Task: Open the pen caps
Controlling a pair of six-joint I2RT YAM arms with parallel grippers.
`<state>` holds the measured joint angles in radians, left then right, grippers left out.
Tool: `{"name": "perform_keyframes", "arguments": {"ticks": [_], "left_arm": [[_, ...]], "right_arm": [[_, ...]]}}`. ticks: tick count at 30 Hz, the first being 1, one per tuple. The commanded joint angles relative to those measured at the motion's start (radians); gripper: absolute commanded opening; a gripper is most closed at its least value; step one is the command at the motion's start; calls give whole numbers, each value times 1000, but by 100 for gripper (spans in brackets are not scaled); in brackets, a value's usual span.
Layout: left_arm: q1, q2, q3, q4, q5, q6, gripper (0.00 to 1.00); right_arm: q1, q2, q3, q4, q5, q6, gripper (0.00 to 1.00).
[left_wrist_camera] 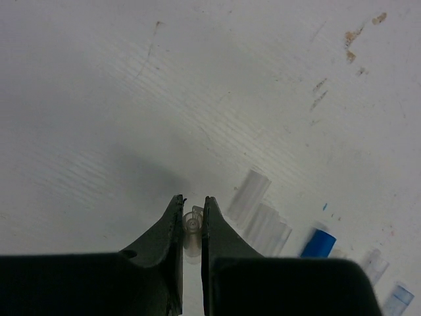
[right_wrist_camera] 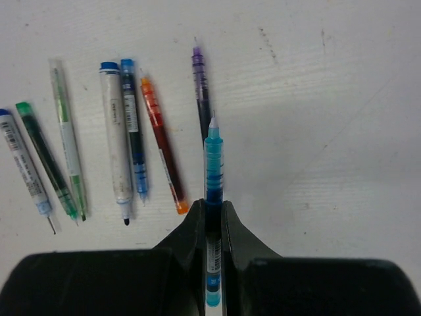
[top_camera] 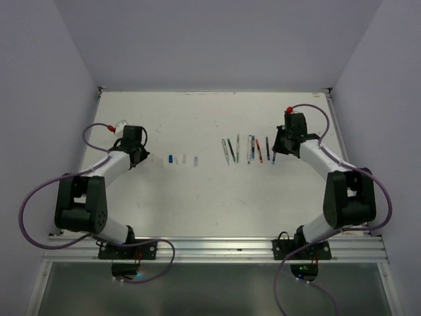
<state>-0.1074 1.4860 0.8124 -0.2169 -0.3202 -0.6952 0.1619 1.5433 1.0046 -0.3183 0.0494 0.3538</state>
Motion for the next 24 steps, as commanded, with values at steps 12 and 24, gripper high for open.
{"name": "perform_keyframes", "arguments": {"ticks": [12, 24], "left_arm": [[74, 106, 24, 76, 138, 11, 0], [75, 155, -5, 140, 214, 5, 2]], "right_arm": [[-61, 198, 95, 18, -79, -42, 0], [-64, 305, 195, -1, -52, -88, 4]]}}
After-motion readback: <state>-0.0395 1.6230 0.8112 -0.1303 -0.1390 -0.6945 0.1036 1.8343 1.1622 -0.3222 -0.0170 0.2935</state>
